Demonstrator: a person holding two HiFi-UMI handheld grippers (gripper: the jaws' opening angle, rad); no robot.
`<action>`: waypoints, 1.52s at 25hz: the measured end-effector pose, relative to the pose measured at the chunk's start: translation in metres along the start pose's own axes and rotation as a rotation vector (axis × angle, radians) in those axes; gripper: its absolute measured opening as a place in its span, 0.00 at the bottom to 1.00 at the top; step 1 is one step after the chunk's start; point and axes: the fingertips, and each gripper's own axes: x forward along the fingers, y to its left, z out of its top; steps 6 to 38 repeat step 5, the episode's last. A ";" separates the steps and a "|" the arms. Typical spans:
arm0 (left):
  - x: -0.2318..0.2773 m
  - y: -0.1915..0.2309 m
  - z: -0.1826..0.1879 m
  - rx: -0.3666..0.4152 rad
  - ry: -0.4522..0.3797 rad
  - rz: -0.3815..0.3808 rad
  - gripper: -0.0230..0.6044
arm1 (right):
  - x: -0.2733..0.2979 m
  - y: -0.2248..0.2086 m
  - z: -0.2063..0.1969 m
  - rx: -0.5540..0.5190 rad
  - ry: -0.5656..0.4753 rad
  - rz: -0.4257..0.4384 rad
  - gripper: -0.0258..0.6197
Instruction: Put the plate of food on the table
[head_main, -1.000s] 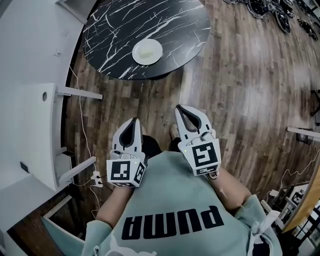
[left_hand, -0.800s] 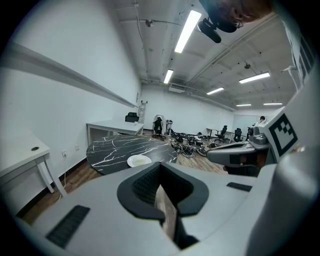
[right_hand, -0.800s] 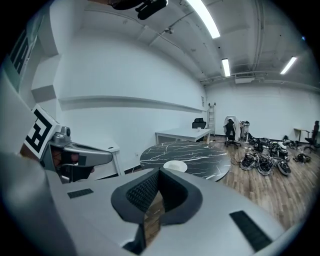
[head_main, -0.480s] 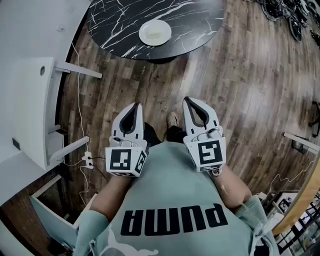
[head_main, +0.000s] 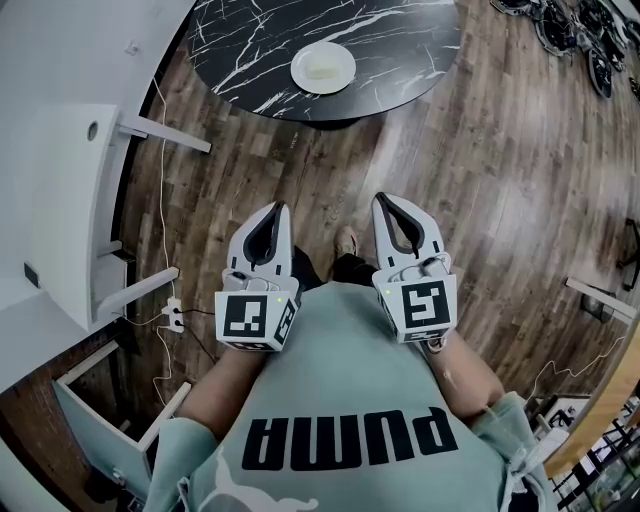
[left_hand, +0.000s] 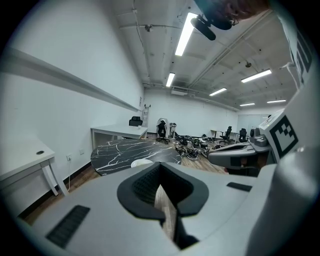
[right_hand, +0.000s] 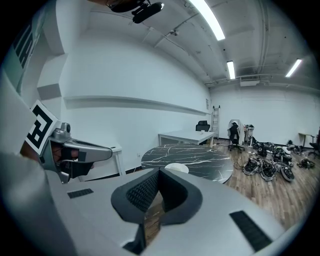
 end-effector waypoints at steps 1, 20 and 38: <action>0.001 0.000 0.000 -0.002 0.000 0.000 0.05 | 0.001 0.000 -0.001 0.002 0.002 0.001 0.05; 0.004 0.001 0.000 -0.008 0.002 0.001 0.05 | 0.005 -0.003 -0.002 0.003 0.007 0.000 0.05; 0.004 0.001 0.000 -0.008 0.002 0.001 0.05 | 0.005 -0.003 -0.002 0.003 0.007 0.000 0.05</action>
